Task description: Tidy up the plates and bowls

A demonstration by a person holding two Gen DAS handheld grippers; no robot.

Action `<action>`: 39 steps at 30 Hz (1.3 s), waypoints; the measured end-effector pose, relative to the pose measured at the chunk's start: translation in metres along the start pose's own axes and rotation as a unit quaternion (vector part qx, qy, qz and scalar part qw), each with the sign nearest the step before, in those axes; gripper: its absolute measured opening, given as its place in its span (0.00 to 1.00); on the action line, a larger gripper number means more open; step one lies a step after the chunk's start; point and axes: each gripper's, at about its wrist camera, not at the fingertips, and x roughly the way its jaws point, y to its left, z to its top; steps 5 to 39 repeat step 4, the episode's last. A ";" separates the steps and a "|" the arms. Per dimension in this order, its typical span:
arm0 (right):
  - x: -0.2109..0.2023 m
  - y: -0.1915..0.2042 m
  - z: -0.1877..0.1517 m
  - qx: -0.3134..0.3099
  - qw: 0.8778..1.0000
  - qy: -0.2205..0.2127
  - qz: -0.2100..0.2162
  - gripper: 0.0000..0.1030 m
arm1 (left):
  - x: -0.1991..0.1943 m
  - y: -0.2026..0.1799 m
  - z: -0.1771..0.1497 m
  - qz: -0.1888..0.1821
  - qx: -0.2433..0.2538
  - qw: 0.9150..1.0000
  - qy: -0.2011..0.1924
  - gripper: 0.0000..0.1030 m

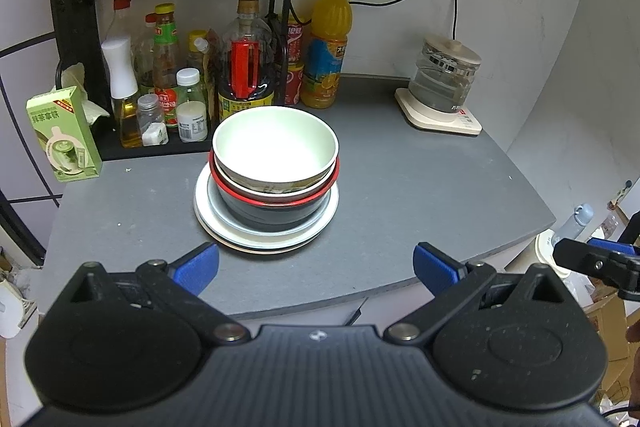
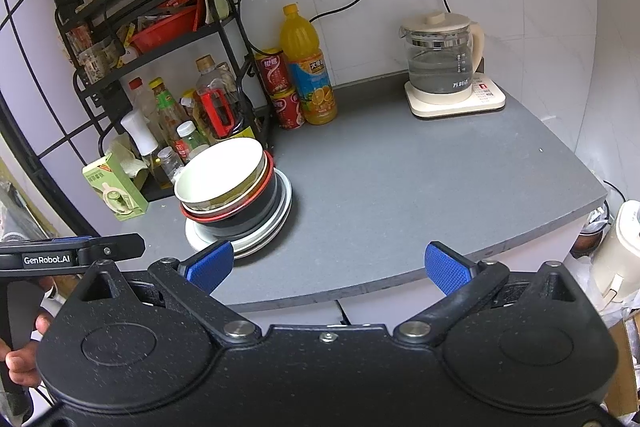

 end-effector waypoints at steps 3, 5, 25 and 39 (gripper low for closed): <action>0.003 0.000 0.002 0.004 1.000 -0.001 0.007 1.00 | -0.001 -0.001 0.001 0.009 0.003 1.000 0.006 0.99; 0.005 0.000 0.002 0.006 1.000 0.000 0.011 1.00 | -0.003 -0.001 0.002 0.013 0.004 1.000 0.009 0.99; 0.005 0.000 0.002 0.006 1.000 0.000 0.011 1.00 | -0.003 -0.001 0.002 0.013 0.004 1.000 0.009 0.99; 0.005 0.000 0.002 0.006 1.000 0.000 0.011 1.00 | -0.003 -0.001 0.002 0.013 0.004 1.000 0.009 0.99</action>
